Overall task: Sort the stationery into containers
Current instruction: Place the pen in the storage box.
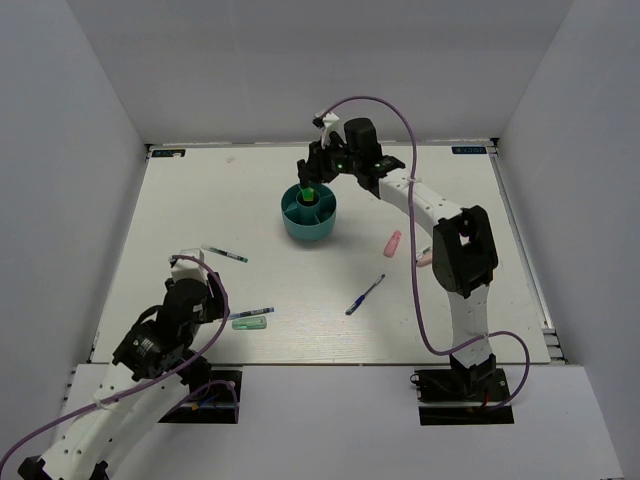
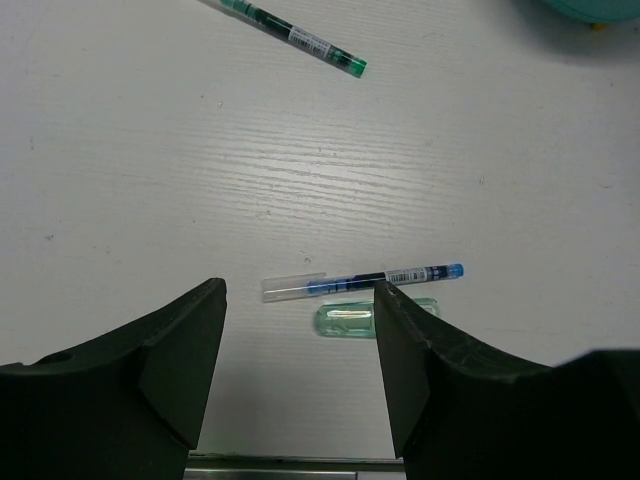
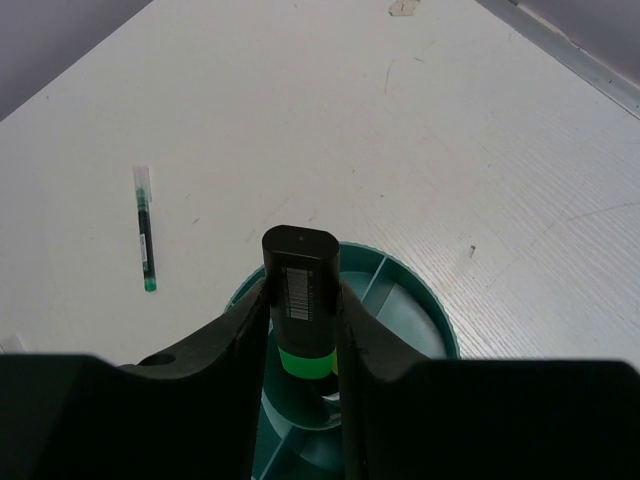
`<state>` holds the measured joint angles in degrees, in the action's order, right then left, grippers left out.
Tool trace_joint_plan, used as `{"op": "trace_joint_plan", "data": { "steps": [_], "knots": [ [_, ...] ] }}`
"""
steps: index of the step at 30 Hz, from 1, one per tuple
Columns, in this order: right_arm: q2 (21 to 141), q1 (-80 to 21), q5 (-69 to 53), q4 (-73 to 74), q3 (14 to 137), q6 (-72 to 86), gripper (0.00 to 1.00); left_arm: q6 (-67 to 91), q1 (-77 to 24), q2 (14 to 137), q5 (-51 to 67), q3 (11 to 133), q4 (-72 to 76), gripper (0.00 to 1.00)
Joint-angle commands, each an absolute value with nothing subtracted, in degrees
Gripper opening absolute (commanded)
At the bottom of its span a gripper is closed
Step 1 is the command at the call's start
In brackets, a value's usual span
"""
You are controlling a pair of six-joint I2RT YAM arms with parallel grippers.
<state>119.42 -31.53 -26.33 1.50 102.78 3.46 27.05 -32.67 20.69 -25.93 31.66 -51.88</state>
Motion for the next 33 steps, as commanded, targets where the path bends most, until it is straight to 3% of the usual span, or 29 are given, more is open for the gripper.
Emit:
{"op": "trace_joint_plan", "data": {
  "steps": [1, 2, 4, 11, 16, 23, 25, 26, 27, 28, 29, 32, 33],
  "knots": [
    [120.1, -31.4, -26.6, -1.2, 102.0, 2.3, 0.0, 28.3, -32.3, 22.6, -26.9, 32.0, -51.1, 0.71],
    [120.2, -31.4, -26.5, -1.1, 102.0, 2.3, 0.01, 28.6, -32.3, 23.0, -27.2, 32.2, -51.1, 0.71],
    [120.4, -31.5, -26.6, -0.4, 102.0, 1.8, 0.19, 30.9, -32.3, 24.9, -28.4, 32.8, -50.7, 0.72],
    [119.7, -31.4, -27.2, -0.1, 101.4, 1.1, 0.44, 40.9, -32.3, 32.2, -30.2, 33.6, -45.5, 0.79],
    [119.2, -31.3, -27.1, 1.7, 100.4, 1.1, 0.47, 48.2, -32.3, 39.9, -30.4, 35.8, -40.7, 0.8],
    [114.5, -30.9, -29.3, 4.8, 98.9, 1.0, 0.47, 59.5, -30.1, 50.5, -33.1, 43.8, -42.3, 0.81],
    [112.0, -30.6, -29.4, 8.3, 99.6, 0.4, 0.45, 62.5, -28.2, 54.4, -33.0, 46.4, -45.4, 0.71],
    [110.8, -30.4, -29.5, 10.9, 99.9, -1.2, 0.39, 67.4, -26.3, 57.4, -31.7, 47.5, -46.7, 0.66],
    [110.2, -30.1, -29.8, 12.6, 100.5, -1.9, 0.18, 69.1, -24.2, 59.1, -31.1, 51.4, -49.8, 0.61],
    [108.0, -30.0, -30.4, 18.0, 100.7, -2.3, 0.06, 70.6, -23.0, 62.8, -30.2, 52.6, -53.0, 0.5],
    [107.5, -29.6, -30.0, 19.9, 101.0, -2.6, 0.0, 74.8, -20.4, 66.7, -26.7, 53.9, -54.2, 0.47],
    [105.0, -28.7, -29.7, 31.3, 102.2, -2.5, 0.0, 79.2, -14.1, 75.7, -18.6, 60.3, -57.9, 0.35],
    [104.5, -27.8, -30.7, 33.5, 102.2, -3.1, 0.15, 79.5, -12.1, 77.2, -17.1, 61.6, -57.7, 0.35]
  ]
}}
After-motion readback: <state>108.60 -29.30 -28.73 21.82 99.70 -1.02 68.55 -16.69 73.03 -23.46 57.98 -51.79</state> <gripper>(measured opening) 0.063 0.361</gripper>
